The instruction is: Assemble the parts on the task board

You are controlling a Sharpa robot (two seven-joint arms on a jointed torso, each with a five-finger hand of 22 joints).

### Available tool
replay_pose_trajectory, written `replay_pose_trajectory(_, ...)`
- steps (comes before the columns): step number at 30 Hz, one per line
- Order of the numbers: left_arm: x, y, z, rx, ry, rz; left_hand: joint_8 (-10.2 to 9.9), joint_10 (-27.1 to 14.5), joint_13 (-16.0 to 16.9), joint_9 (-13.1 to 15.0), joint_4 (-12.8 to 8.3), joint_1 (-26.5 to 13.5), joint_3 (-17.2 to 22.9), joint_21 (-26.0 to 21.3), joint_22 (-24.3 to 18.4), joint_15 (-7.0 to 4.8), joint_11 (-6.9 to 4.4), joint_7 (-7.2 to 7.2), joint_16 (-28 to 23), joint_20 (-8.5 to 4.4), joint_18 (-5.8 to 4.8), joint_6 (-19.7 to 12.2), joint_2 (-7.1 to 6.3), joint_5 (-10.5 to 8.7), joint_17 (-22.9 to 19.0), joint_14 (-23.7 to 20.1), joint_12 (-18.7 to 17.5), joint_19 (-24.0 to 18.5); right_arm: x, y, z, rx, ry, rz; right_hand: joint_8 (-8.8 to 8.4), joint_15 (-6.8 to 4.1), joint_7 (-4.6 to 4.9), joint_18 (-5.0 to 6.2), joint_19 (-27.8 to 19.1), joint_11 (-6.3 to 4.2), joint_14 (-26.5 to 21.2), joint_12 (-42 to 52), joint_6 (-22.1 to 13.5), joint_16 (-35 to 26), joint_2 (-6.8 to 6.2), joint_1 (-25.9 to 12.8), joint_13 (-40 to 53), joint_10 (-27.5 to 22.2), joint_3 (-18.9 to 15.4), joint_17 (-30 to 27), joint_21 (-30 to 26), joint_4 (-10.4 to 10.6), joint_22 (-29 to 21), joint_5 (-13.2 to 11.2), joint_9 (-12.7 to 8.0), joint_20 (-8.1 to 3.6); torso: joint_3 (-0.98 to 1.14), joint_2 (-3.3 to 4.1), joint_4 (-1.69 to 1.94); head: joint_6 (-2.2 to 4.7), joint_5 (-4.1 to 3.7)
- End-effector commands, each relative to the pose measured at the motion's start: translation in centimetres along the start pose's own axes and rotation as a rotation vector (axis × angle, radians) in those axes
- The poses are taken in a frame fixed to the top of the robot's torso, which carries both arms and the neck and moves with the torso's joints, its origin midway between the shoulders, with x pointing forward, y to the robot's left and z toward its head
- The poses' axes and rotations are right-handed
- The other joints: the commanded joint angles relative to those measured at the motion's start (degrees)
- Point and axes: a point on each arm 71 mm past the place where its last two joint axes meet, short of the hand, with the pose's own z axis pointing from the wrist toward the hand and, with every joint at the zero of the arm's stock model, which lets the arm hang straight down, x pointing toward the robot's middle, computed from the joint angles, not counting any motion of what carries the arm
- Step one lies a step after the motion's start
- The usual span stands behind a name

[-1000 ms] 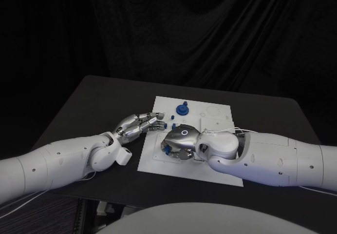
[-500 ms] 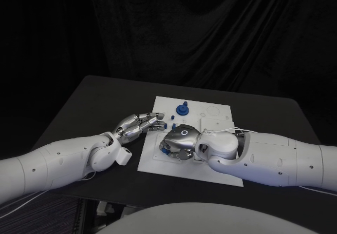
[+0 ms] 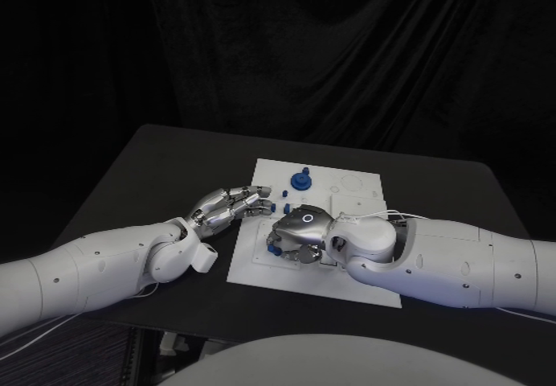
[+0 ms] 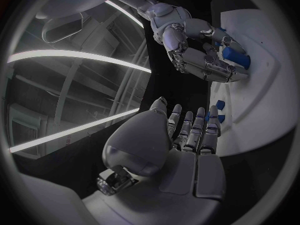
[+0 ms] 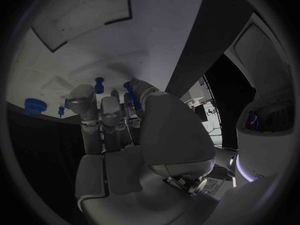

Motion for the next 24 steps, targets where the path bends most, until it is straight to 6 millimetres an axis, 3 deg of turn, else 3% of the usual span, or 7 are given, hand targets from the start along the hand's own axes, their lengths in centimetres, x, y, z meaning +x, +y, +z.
replay_pose_trajectory(1, 0.20, -0.15, 0.05, 0.035, 0.007, -0.016, 0.2, 0.1, 0.0, 0.1, 0.1, -0.6, 0.3, 0.1, -0.1, 0.05, 0.52, 0.06, 0.3, -0.01, -0.62, 0.4, 0.15, -0.21, 0.0, -0.3, -0.2, -0.6, 0.14, -0.13, -0.17, 0.018, 0.004, -0.005, -0.34, 0.02, 0.12, 0.79, -0.7, 0.11, -0.8, 0.5, 0.2, -0.6, -0.13, 0.0, 0.3, -1.3, -0.5, -0.5, -0.8, -0.1, 5.5, -0.3, -0.1, -0.01, 0.04, 0.05, -0.03, -0.01, 0.06)
replay_pose_trajectory(15, 0.22, -0.02, -0.06, 0.032, 0.006, -0.018, 0.2, 0.1, 0.0, 0.1, 0.1, -0.6, 0.3, 0.1, -0.1, 0.05, 0.52, 0.06, 0.3, -0.01, -0.62, 0.4, 0.15, -0.21, 0.0, -0.3, -0.2, -0.6, -0.08, -0.35, -0.56, 0.016, -0.039, 0.000, -0.61, 0.14, 0.51, 1.31, -2.8, 0.72, -3.3, 3.8, 1.5, -1.6, 0.24, 0.2, 2.2, -7.8, -2.8, -2.6, -4.8, -0.2, 4.8, -1.2, 0.4, 0.18, 0.10, -0.04, -0.12, -0.01, 0.11)
replay_pose_trajectory(18, 0.19, 0.00, -0.10, 0.031, 0.005, -0.018, 0.2, 0.1, 0.0, 0.1, 0.1, -0.6, 0.3, 0.1, -0.1, 0.05, 0.52, 0.06, 0.3, -0.01, -0.62, 0.4, 0.15, -0.21, 0.0, -0.3, -0.2, -0.6, -0.18, -0.39, -0.62, 0.015, -0.054, 0.001, -1.64, 0.42, 0.84, 1.48, -3.4, 0.98, -4.1, 4.4, -0.4, -2.0, 0.15, 0.3, 2.4, -9.9, -3.4, -3.3, -6.0, -0.1, 4.6, -1.5, 0.2, 0.33, 0.07, -0.05, -0.13, -0.01, 0.18)
replay_pose_trajectory(20, 0.16, 0.02, -0.13, 0.031, 0.004, -0.017, 0.2, 0.1, 0.0, 0.1, 0.1, -0.6, 0.3, 0.1, -0.1, 0.05, 0.52, 0.06, 0.3, -0.01, -0.62, 0.4, 0.15, -0.21, 0.0, -0.3, -0.2, -0.6, -0.30, -0.38, -0.69, 0.011, -0.070, 0.003, -3.06, 0.83, 1.00, 1.72, -4.5, 1.47, -5.6, 5.3, -3.9, -2.7, -0.17, 0.4, 2.8, -13.3, -4.7, -4.7, -8.1, 0.6, 4.2, -2.5, -0.1, 0.68, 0.05, -0.06, -0.10, -0.01, 0.17)
replay_pose_trajectory(24, 0.13, 0.03, -0.17, 0.031, 0.003, -0.017, 0.2, 0.1, 0.0, 0.1, 0.1, -0.6, 0.3, 0.1, -0.1, 0.05, 0.52, 0.06, 0.3, -0.01, -0.62, 0.4, 0.15, -0.21, 0.0, -0.3, -0.2, -0.6, -0.64, -0.26, -0.78, 0.002, -0.101, 0.029, -2.86, 1.26, 1.23, 1.93, -5.2, 1.88, -7.2, 8.0, -7.4, -3.3, -0.78, 1.6, 3.5, -16.6, -6.4, -6.6, -9.4, 2.8, 4.0, -3.4, -0.3, 1.15, 0.02, -0.05, -0.02, -0.01, 0.08)
